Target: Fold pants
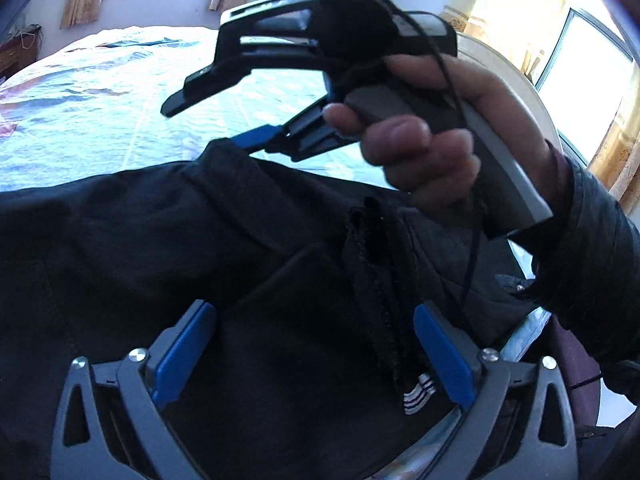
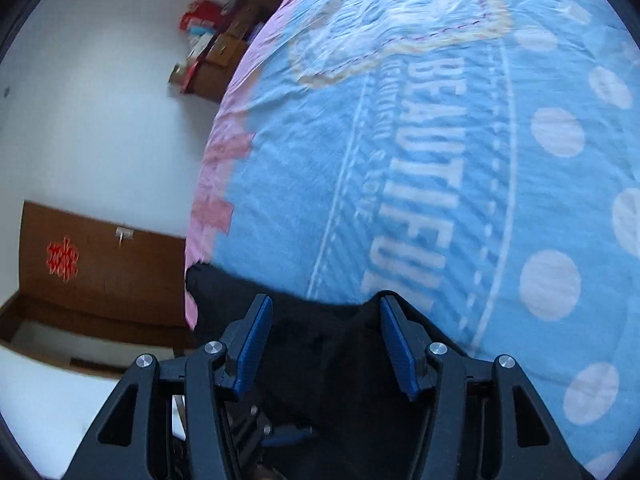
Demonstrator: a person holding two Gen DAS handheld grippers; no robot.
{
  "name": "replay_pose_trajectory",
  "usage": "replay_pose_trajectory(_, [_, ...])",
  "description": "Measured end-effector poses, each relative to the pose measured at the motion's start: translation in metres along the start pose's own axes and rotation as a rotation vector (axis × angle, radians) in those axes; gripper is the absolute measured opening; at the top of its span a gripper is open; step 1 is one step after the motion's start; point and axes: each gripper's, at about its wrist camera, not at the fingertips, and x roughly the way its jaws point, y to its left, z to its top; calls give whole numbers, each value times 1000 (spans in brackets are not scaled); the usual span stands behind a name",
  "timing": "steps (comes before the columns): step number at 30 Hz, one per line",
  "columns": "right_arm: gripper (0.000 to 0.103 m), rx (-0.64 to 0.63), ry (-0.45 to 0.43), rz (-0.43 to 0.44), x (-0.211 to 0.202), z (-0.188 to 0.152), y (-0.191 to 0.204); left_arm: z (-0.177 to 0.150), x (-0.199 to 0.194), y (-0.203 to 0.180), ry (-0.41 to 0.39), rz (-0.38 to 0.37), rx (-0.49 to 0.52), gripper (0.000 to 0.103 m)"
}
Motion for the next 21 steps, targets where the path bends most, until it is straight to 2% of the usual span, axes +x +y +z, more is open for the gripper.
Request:
replay_pose_trajectory(5, [58, 4, -22, -6, -8, -4, -5, 0, 3, -6, 13, 34, 27, 103])
replay_pose_trajectory(7, [58, -26, -92, -30, -35, -6, 3, 0, 4, -8, 18, 46, 30, 103])
replay_pose_trajectory(11, [58, -46, -198, -4, -92, -26, 11, 1, 3, -12, 26, 69, 29, 103])
replay_pose_trajectory(14, [58, -58, -261, -86, -127, -74, 9, 0, 0, -13, 33, 86, 23, 103])
replay_pose_trajectory(16, [58, -33, -284, -132, -135, -103, 2, -1, -6, -9, 33, 92, -2, 103])
replay_pose_trajectory(18, [58, 11, -299, -133, -138, -136, -11, -5, -18, -1, 20, 108, -23, 103])
replay_pose_trajectory(21, [58, 78, -301, -105, -123, -175, -28, -9, -44, 17, -15, 170, -44, 103])
